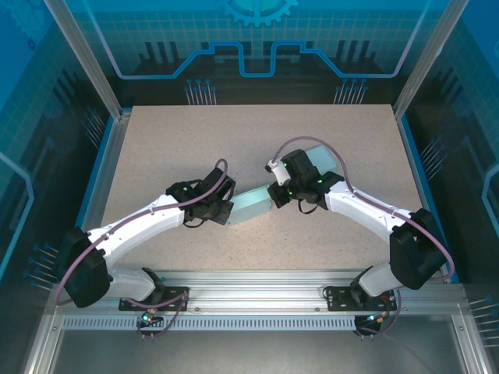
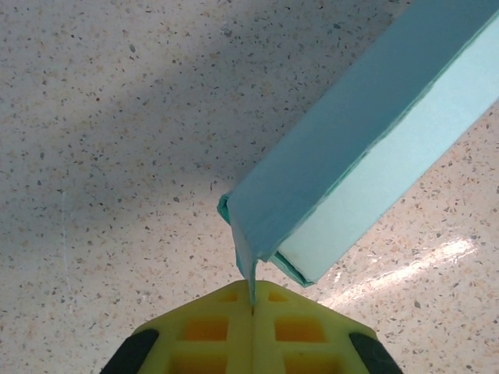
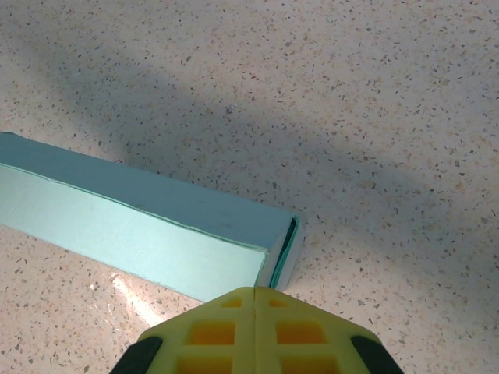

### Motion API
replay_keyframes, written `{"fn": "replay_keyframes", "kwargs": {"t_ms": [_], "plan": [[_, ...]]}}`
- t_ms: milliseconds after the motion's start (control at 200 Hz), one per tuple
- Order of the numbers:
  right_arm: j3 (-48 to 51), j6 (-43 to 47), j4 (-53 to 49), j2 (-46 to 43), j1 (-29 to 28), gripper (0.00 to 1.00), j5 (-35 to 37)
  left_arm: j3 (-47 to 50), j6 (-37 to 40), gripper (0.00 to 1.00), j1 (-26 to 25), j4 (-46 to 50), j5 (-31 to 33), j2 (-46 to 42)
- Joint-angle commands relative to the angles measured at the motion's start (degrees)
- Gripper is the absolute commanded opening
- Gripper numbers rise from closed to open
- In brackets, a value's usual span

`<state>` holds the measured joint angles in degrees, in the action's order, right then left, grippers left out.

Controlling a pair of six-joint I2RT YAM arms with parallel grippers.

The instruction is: Fold the paper box

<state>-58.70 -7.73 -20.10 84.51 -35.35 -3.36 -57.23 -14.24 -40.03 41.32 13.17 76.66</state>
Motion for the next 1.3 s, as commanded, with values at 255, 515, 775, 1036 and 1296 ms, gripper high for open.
{"fn": "replay_keyframes", "kwargs": {"t_ms": [255,515,775,1036,1296], "plan": [[0.0,0.9,-2.0,0.6,-2.5,0.0,0.3,-0.1,-1.9,0.0,6.8,-4.5,-15.8,-2.8],[-0.1,1.4,-2.1,1.4,-3.2,0.0,0.8,-0.8,-2.9,0.0,8.9,-4.6,-20.4,-1.5],[0.2,1.8,-1.9,1.9,-3.3,0.0,1.0,-0.6,-4.9,0.0,10.2,-7.4,-23.7,-1.1],[0.2,1.9,-2.0,2.0,-3.3,0.0,0.9,0.7,-6.9,0.0,11.2,-9.7,-24.1,-1.2],[0.2,1.9,-2.0,2.5,-3.4,0.0,0.6,2.9,-9.3,0.0,12.1,-13.6,-26.2,-2.1]]}}
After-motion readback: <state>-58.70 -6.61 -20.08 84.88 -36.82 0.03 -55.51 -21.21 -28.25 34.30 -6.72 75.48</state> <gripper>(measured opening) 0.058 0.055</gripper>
